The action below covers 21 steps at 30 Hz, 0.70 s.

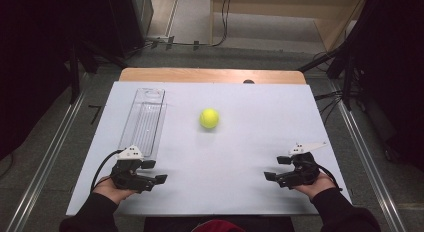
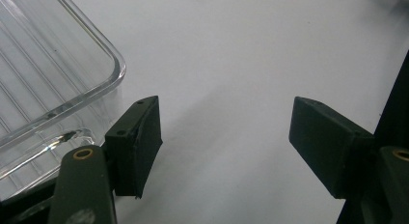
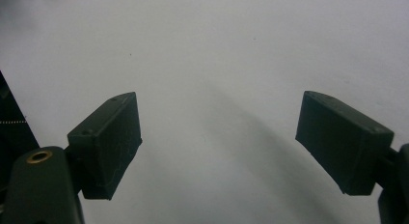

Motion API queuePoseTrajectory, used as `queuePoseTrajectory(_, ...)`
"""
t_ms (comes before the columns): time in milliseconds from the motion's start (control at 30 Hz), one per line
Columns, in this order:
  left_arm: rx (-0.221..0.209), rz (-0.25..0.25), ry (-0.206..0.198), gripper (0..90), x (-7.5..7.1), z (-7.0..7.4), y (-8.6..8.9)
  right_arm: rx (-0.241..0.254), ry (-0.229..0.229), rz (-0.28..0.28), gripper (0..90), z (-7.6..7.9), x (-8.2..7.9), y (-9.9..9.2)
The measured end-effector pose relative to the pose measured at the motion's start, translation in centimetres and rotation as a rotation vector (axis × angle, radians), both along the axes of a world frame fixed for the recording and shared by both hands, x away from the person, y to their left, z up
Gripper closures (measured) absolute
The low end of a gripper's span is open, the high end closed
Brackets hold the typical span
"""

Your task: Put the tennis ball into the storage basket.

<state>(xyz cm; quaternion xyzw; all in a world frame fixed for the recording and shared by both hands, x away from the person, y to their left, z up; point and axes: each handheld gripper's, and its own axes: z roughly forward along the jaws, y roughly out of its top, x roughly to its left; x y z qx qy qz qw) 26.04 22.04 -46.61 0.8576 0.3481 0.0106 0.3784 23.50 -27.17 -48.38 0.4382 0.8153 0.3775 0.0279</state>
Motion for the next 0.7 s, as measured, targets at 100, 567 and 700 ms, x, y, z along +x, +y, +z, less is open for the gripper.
queuePoseTrajectory(100, 0.0, 0.002, 0.001, 27.8, 0.01, 0.03, 0.02, 0.013, 0.014, -0.001, 14.2, -0.03, 0.11, -0.08)
queuePoseTrajectory(567, -0.002, 0.005, 0.0, 27.7, -0.07, 0.08, 0.09, 0.014, 0.002, -0.004, 14.1, 0.0, 0.3, 0.11)
queuePoseTrajectory(700, 0.0, 0.004, -0.001, 27.8, -0.06, 0.09, 0.16, 0.017, -0.002, -0.005, 14.2, -0.05, 0.34, 0.25)
